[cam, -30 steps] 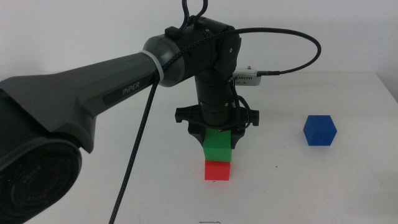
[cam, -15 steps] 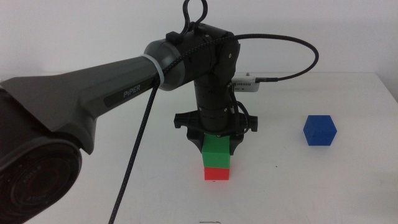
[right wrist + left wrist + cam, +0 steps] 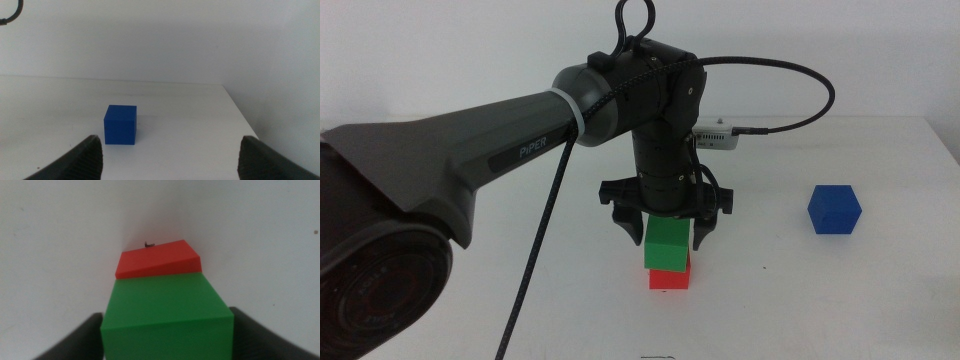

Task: Stack red cubes first, then green, then blue cubes in a specific spot.

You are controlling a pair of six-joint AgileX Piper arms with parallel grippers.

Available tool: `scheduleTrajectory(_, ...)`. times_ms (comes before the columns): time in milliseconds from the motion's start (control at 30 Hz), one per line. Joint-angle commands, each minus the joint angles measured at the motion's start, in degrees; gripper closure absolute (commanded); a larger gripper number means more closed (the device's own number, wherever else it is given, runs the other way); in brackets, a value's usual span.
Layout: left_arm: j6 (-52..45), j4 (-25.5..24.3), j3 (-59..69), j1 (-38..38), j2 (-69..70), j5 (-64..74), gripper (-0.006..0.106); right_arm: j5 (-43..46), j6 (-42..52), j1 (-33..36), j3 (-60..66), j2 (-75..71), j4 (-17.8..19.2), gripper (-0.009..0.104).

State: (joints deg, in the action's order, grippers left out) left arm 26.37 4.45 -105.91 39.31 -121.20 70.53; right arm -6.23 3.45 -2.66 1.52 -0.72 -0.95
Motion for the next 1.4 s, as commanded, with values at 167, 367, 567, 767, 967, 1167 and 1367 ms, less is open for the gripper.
scheduleTrajectory(167, -0.75, -0.95, -2.73, -0.09, 3.79, 4.83, 0.007, 4.31, 0.29, -0.46, -0.54, -0.83, 0.42, 0.001)
scheduleTrajectory(367, -2.79, -0.95, -6.27, -0.04, 6.05, 4.77, 0.007, 4.31, 0.29, -0.46, -0.54, -0.83, 0.42, 0.001)
scheduleTrajectory(567, -2.84, -5.36, -6.69, -0.09, 11.47, 4.77, 0.007, 4.31, 0.29, -0.46, -0.54, -0.83, 0.42, 0.001)
scheduleTrajectory(767, -5.47, -12.99, -6.56, -0.09, 20.13, 4.77, 0.007, 4.31, 0.29, -0.46, -0.54, -0.83, 0.42, 0.001)
scheduleTrajectory(967, -24.43, -13.05, -6.41, -1.84, 29.97, 4.04, 0.007, 4.31, 0.29, -0.46, -0.54, -0.83, 0.42, 0.001)
scheduleTrajectory(1167, -45.77, 10.79, -1.53, -14.41, 39.17, 4.67, 0.007, 4.31, 0.29, -0.46, -0.54, -0.83, 0.42, 0.001)
scheduleTrajectory(1367, -58.12, 29.43, 16.87, -31.05, 53.53, -1.80, 0.007, 4.31, 0.29, -0.46, -0.54, -0.83, 0.42, 0.001)
